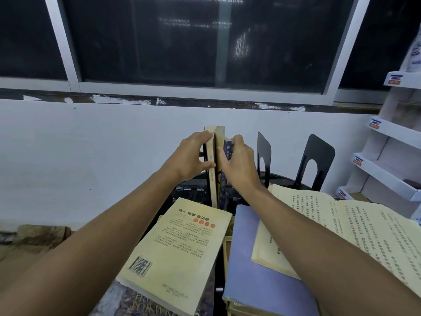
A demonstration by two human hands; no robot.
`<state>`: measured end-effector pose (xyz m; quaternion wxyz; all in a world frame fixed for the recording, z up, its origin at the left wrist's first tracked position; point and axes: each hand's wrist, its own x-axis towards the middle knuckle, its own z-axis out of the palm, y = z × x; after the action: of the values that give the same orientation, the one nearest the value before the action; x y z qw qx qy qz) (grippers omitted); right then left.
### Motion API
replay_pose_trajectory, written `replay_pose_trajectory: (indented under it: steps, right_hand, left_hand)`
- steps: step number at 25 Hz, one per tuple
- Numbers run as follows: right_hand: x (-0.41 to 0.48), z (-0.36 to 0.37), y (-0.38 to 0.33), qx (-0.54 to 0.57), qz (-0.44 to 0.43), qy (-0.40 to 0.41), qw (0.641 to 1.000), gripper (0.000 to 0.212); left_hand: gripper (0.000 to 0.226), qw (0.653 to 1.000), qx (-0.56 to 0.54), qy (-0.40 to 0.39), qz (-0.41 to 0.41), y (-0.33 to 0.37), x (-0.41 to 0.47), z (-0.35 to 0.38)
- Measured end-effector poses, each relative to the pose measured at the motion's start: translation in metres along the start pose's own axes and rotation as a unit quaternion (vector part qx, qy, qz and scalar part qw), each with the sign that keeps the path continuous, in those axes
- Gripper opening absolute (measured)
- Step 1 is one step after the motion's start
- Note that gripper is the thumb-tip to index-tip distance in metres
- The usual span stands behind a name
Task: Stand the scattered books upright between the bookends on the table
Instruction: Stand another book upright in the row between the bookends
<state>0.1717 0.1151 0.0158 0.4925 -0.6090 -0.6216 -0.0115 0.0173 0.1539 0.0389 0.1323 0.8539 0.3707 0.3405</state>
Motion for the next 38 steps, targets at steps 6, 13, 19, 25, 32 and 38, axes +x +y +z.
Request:
replay_pose_trajectory:
  steps: [6,13,19,25,32,38]
  right_hand:
    - [0.0,-0.012,0.004,0.084,0.038,-0.06,0.994,0.027]
    - [0.004,-0.032,0.014,0.082,-0.041,-0.254,0.963,0.068]
    - [0.006,-0.029,0.013,0.072,-0.039,-0.269,0.96,0.076]
    - [0.003,-0.026,0.007,0.063,-0.042,-0.249,0.966,0.073]
    - [0.006,-0.034,0.005,0.039,-0.055,-0.27,0.961,0.073]
    - [0.002,-0.081,0.009,-0.045,-0.066,-0.269,0.96,0.063]
  left_hand:
    - [0.068,1.0,-0.015,0.008,-0.01,0.002,-0.002,-0.001]
    - [0.063,1.0,-0.013,0.0,0.013,0.001,-0.001,0.003]
    - [0.063,1.0,-0.015,0.004,0.012,-0.001,-0.001,0.005]
    - [0.059,1.0,-0.012,0.007,0.012,-0.004,-0.001,0.006]
    - [0.062,1.0,-0.002,-0.005,0.003,0.002,-0.001,0.005]
    - [0.075,0.998,0.03,0.029,-0.037,0.029,0.0,-0.003]
